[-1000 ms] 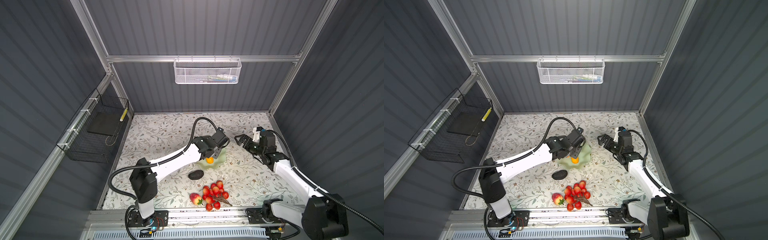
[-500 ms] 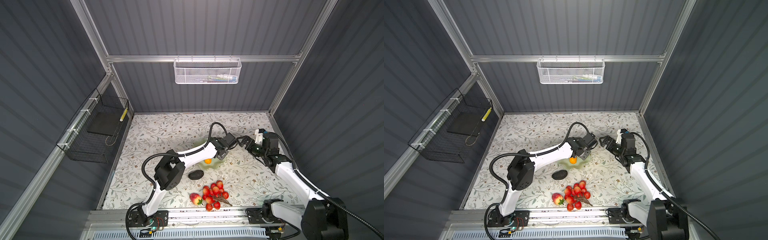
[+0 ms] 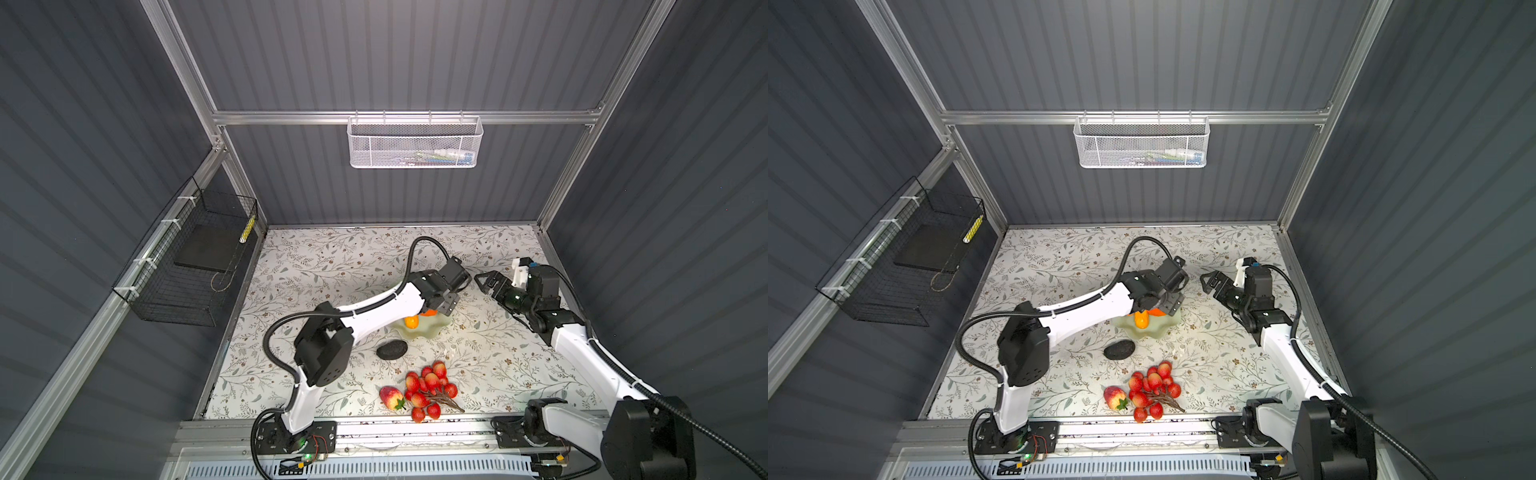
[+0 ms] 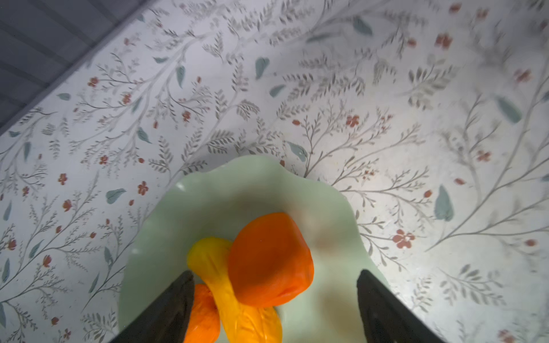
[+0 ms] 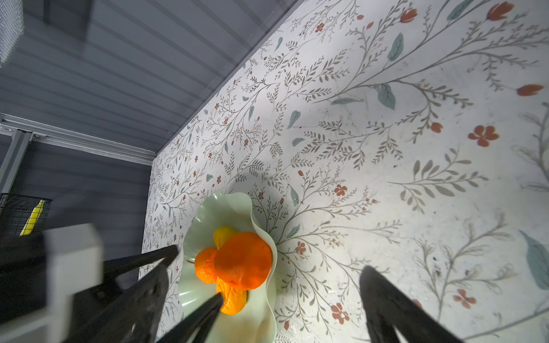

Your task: Place and organize the fake fruits in the fruit bowl

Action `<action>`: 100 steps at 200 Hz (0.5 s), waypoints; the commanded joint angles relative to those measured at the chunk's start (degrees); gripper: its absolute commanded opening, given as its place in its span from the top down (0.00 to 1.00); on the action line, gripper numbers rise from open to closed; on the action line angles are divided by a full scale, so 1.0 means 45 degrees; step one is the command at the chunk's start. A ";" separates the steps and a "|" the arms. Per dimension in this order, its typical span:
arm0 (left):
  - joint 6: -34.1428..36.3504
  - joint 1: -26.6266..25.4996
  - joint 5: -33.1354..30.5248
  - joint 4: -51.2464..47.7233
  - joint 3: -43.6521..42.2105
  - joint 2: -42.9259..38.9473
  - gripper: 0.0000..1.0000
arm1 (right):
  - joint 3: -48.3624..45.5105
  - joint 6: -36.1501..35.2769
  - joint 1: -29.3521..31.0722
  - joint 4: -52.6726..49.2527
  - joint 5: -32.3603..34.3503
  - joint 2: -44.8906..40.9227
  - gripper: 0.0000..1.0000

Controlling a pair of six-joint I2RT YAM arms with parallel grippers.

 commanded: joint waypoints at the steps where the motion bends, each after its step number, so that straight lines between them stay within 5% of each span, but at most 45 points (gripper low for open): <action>1: -0.1063 0.0074 0.0149 0.0794 -0.1532 -0.2724 0.19 | 0.0312 -0.0315 -0.0141 -0.0083 0.0032 0.0028 0.01; 100: -0.4999 -0.0054 0.3897 -0.1476 -1.0237 -1.0749 0.18 | 0.0724 -0.0403 -0.0313 0.0025 0.0348 0.1052 0.01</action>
